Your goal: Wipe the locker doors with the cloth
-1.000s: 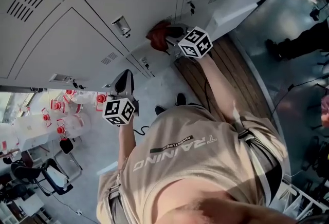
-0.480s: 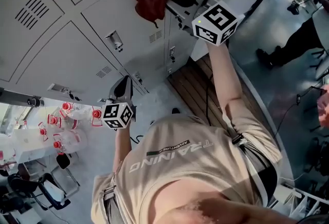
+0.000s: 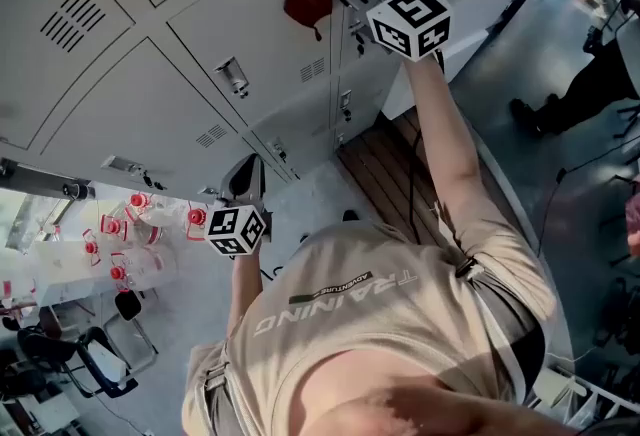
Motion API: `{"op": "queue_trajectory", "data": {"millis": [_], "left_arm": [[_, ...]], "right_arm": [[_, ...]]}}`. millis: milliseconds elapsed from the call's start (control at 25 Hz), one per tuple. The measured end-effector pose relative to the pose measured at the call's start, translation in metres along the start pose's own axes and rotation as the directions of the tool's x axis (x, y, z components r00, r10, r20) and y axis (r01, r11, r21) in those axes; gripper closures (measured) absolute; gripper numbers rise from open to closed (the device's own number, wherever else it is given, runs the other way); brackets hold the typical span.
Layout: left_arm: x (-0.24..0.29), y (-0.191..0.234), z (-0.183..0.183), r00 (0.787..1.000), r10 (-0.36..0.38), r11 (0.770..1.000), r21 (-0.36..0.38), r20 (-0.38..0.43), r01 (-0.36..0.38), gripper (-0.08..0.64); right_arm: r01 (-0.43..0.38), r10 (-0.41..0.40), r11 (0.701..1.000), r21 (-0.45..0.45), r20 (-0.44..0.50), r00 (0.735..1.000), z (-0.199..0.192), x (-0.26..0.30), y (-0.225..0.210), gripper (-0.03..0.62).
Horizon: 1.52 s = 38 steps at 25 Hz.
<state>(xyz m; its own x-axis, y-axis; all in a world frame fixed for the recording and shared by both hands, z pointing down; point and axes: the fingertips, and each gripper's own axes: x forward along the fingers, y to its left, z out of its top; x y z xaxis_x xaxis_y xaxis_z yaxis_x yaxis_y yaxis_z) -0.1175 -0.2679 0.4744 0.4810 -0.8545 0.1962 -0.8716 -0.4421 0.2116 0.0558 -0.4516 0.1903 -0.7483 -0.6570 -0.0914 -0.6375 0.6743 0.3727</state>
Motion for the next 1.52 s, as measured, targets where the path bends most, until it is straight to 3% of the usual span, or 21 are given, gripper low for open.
{"op": "queue_trajectory", "data": {"millis": [200,400,720,920,1160,1360,1520], "left_arm": [[-0.005,0.003,-0.005,0.999,0.029,1.000,-0.002,-0.017,-0.029,0.555],[-0.002,-0.005,-0.013,0.998,0.029,1.000,0.002,-0.047,-0.029,0.555],[-0.003,-0.006,-0.033,0.989,0.105,0.994,-0.029,-0.104,-0.108,0.555],[-0.002,-0.008,-0.038,0.979,0.154,0.987,-0.025,-0.132,-0.158,0.554],[0.024,-0.020,-0.055,0.981,0.148,0.988,-0.027,-0.127,-0.152,0.554],[0.050,-0.036,-0.058,0.985,0.090,0.995,-0.030,-0.148,-0.095,0.555],[0.074,-0.047,-0.037,0.993,0.063,0.998,0.024,-0.103,-0.061,0.555]], "right_arm": [[-0.036,0.039,0.993,0.113,-0.029,0.999,-0.052,-0.003,0.016,0.540],[-0.036,0.070,0.974,0.225,-0.145,0.987,-0.137,-0.011,0.039,0.541],[-0.022,0.178,0.905,0.424,-0.332,0.926,-0.293,-0.026,0.081,0.540],[-0.012,0.244,0.865,0.501,-0.399,0.884,-0.359,-0.036,0.105,0.541],[-0.019,0.290,0.854,0.519,-0.446,0.847,-0.405,-0.042,0.124,0.541],[-0.077,0.375,0.822,0.564,-0.436,0.818,-0.402,-0.063,0.169,0.540],[-0.141,0.398,0.844,0.517,-0.428,0.811,-0.388,-0.079,0.195,0.541]]}}
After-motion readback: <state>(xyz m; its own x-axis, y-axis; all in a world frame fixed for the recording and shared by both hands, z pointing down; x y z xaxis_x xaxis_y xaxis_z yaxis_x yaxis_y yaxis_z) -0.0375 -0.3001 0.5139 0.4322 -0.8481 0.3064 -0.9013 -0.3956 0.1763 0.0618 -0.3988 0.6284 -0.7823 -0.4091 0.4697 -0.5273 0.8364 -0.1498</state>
